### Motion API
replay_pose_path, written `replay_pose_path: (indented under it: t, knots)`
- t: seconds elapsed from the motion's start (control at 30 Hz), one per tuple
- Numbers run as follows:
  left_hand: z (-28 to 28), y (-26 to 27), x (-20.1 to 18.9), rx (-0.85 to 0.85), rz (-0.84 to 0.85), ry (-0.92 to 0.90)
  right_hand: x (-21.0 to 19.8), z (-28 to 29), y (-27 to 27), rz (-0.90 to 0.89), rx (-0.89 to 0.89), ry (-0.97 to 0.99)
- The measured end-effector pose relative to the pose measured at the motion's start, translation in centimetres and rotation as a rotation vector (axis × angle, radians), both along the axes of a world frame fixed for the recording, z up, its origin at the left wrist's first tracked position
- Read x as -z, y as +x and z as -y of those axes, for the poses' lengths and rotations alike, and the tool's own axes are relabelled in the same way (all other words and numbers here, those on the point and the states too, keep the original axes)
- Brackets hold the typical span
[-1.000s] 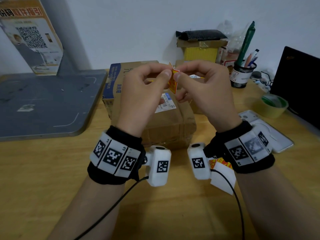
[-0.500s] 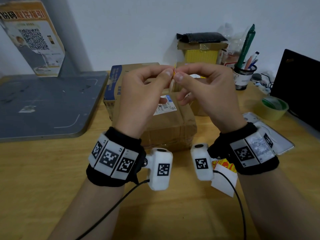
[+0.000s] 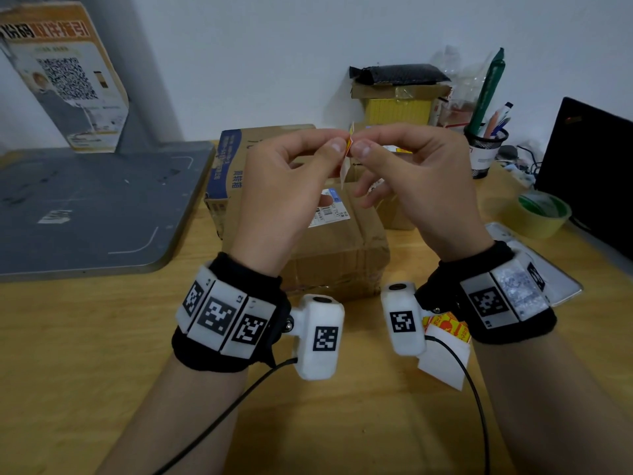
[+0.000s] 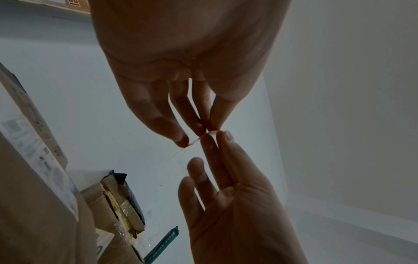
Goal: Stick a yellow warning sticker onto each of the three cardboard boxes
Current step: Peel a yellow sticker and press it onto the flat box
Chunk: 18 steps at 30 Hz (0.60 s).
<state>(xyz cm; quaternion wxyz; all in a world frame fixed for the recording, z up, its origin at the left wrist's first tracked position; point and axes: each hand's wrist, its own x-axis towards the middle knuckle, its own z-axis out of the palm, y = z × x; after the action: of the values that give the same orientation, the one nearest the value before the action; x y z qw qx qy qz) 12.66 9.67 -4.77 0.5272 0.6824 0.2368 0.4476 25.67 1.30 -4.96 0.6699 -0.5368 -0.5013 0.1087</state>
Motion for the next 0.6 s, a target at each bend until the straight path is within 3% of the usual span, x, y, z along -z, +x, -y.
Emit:
replay_pose_path:
  t: [0.6]
  knots:
    - [0.29,-0.1,-0.17,-0.003,-0.019,0.011,0.07,-0.15,0.28,-0.065,-0.049,-0.012]
